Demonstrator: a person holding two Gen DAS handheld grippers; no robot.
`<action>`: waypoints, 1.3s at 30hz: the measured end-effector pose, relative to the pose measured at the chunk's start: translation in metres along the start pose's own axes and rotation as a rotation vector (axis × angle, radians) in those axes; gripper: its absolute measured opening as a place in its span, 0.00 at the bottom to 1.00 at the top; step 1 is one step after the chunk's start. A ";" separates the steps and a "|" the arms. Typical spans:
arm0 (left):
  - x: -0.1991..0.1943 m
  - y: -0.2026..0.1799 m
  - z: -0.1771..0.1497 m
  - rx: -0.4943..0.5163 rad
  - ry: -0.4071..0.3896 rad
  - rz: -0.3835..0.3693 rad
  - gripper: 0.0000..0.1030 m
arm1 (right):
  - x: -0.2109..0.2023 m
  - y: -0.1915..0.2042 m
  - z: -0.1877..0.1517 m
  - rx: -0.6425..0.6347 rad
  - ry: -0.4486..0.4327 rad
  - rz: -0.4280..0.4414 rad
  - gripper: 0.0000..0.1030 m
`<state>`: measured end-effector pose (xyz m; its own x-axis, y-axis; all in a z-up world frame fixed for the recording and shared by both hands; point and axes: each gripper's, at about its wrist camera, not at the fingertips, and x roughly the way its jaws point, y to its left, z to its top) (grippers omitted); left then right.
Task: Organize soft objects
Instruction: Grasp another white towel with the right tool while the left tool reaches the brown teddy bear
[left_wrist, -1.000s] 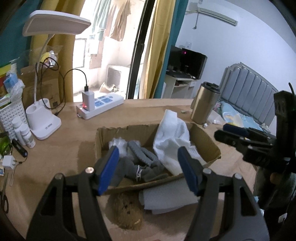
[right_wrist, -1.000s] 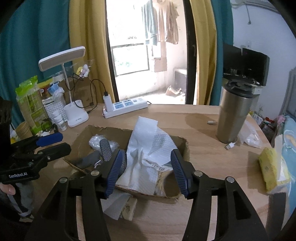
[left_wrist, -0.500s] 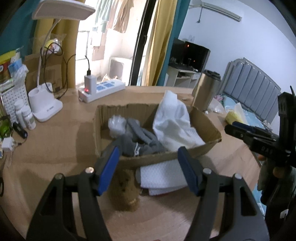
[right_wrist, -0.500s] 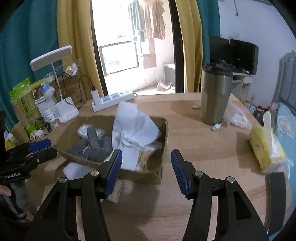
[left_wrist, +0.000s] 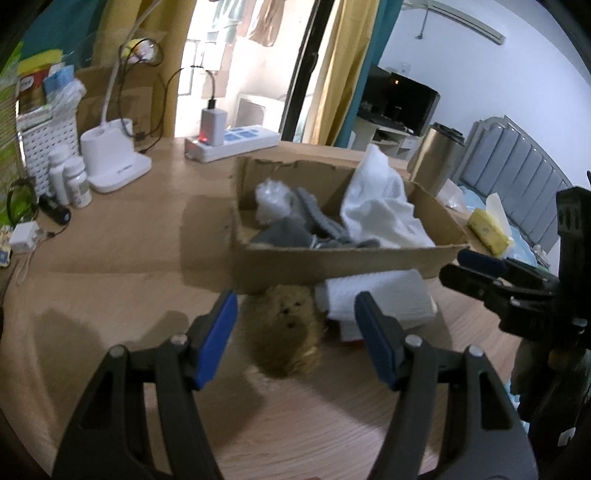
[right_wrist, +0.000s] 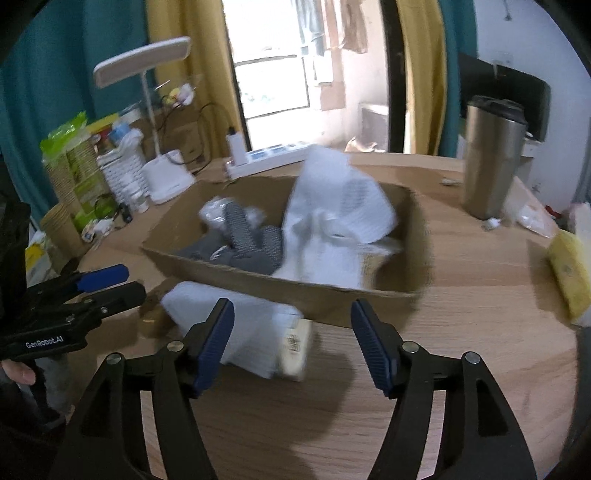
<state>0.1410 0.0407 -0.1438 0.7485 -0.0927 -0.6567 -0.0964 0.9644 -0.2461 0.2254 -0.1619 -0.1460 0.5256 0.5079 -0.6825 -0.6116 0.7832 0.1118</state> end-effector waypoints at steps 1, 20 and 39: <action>-0.001 0.003 -0.001 -0.005 0.000 0.001 0.66 | 0.003 0.004 0.001 -0.005 0.004 0.007 0.68; 0.007 0.018 -0.011 -0.025 0.039 0.000 0.66 | 0.036 0.034 -0.006 -0.117 0.077 0.030 0.11; 0.044 -0.013 -0.012 0.087 0.126 0.077 0.63 | -0.014 -0.029 -0.006 0.013 -0.045 0.031 0.11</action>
<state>0.1671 0.0217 -0.1776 0.6522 -0.0431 -0.7568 -0.0890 0.9871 -0.1329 0.2323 -0.1945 -0.1437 0.5329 0.5470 -0.6456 -0.6200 0.7716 0.1420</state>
